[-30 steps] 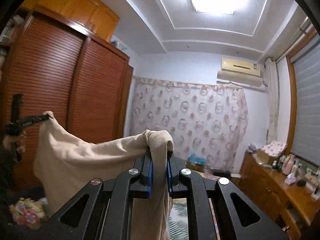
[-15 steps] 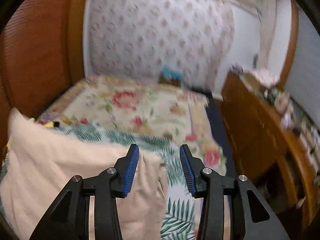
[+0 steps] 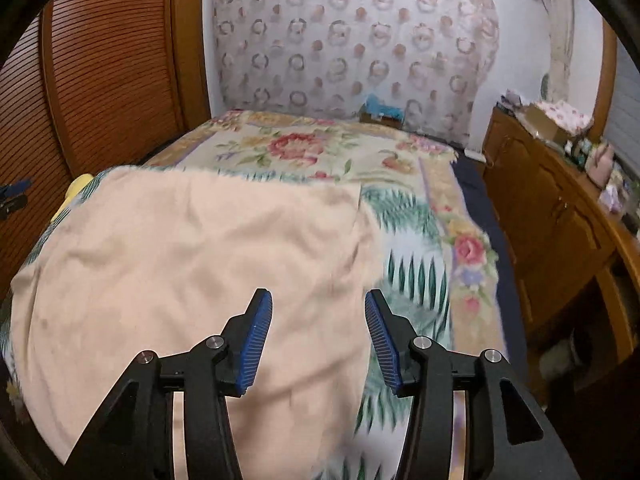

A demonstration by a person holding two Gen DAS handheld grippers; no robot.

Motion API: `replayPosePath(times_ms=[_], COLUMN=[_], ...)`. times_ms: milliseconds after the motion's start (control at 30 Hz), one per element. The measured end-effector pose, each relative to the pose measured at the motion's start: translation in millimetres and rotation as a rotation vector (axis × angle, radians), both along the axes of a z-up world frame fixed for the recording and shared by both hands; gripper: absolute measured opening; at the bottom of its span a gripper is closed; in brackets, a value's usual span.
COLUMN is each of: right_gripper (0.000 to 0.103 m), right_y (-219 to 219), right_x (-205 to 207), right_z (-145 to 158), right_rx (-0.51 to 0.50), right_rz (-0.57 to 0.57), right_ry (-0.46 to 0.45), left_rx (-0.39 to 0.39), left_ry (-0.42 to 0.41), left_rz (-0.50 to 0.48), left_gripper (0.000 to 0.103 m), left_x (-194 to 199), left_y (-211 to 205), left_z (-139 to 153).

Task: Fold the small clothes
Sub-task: 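Lay the T-shirt flat on the blanket and open both tools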

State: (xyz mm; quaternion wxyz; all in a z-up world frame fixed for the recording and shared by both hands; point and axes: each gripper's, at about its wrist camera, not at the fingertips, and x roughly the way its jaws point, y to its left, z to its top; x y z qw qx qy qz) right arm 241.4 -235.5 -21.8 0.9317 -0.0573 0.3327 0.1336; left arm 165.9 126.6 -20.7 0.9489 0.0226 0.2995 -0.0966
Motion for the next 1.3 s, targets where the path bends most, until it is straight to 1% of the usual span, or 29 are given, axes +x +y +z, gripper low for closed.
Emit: replayPosePath(times_ms=[33,100,267,333,400,500,533,567,633,700,733,867,967,1000,1033,1067,1100,1133,1167,1200,1267,1300], right_gripper=[0.05,0.05,0.05,0.05,0.05,0.05,0.05,0.05,0.051,0.051,0.051,0.051,0.051,0.051,0.051,0.051,0.051,0.052,0.052,0.052,0.052,0.052], right_y=[-2.6,-5.9,-11.7,-11.8,-13.9,-15.4,-14.8,-15.1,-13.8,-8.3,-9.5,-5.8,-2.3,-2.1,-2.4,-2.4,1.4,2.3,2.6,1.1,1.0,1.3], right_x=[-7.2,-15.1,-9.9,-9.0,-8.8,-9.0,-17.5,-20.0,-18.9,-21.1,-18.0,-20.2,-19.4,-16.9,-15.9,-15.7,-14.6,-14.7,-14.8,-13.1,-13.5,-13.7], right_z=[-3.0,-8.4,-12.2,-11.6,-4.8,1.9,1.4,3.0,5.1,3.0,3.5,-4.7,-10.2,-17.7,-18.9,-18.9,-27.2,-29.4,-29.8,-31.2,-31.0,-30.8], right_rx=[0.018,0.022,0.028,0.013,0.014,0.007,0.001,-0.005,-0.028,-0.052,-0.055,-0.045,-0.053,-0.053,-0.052,-0.052,-0.051,-0.05,-0.05,-0.049,-0.048,-0.047], right_rz=[0.004,0.003,-0.019,-0.042,-0.044,-0.052,-0.053,-0.055,-0.061,-0.063,-0.064,-0.061,-0.062,-0.061,-0.061,-0.061,-0.062,-0.061,-0.062,-0.061,-0.06,-0.06], right_ry=[0.01,0.027,0.068,0.079,0.073,0.078,0.077,0.075,0.072,0.067,0.066,0.068,0.065,0.065,0.065,0.066,0.066,0.066,0.066,0.066,0.067,0.067], left_rx=[-0.005,-0.004,0.039,0.032,0.016,0.001,0.003,0.002,-0.009,-0.018,-0.019,-0.027,-0.021,-0.024,-0.025,-0.018,-0.016,-0.029,-0.038,-0.028,0.003,-0.001], left_ry=[0.006,0.017,0.061,0.09,0.119,0.14,0.143,0.153,0.193,0.227,0.24,0.279,0.264,0.263,0.261,0.256,0.253,0.258,0.26,0.257,0.216,0.203], left_rz=[0.0,0.0,0.017,0.027,0.035,0.02,0.017,0.018,0.028,0.031,0.032,0.025,0.021,0.02,0.02,0.023,0.03,0.033,0.038,0.047,0.067,0.078], left_gripper=[0.079,0.079,0.079,0.079,0.079,0.078,0.073,0.07,0.057,0.051,0.049,0.049,0.049,0.049,0.047,0.041,0.022,0.007,0.006,0.004,0.004,0.004], left_x=[-3.9,-16.8,-46.7,-55.9,-63.6,-74.2,-76.6,-77.7,-75.6,-73.0,-72.9,-73.7,-77.6,-77.1,-75.7,-73.5,-72.1,-70.5,-70.7,-72.3,-85.2,-91.8], left_y=[1.3,2.8,6.3,12.0,16.6,17.6,17.6,17.7,18.1,17.8,16.3,10.2,4.7,3.5,2.9,2.3,2.6,3.6,4.6,4.3,3.3,5.2], left_z=[-3.4,-12.8,-34.0,-40.2,-45.9,-52.6,-54.7,-57.3,-65.7,-72.7,-75.7,-85.3,-85.5,-85.3,-85.3,-85.0,-84.9,-84.3,-82.9,-80.6,-67.4,-61.0])
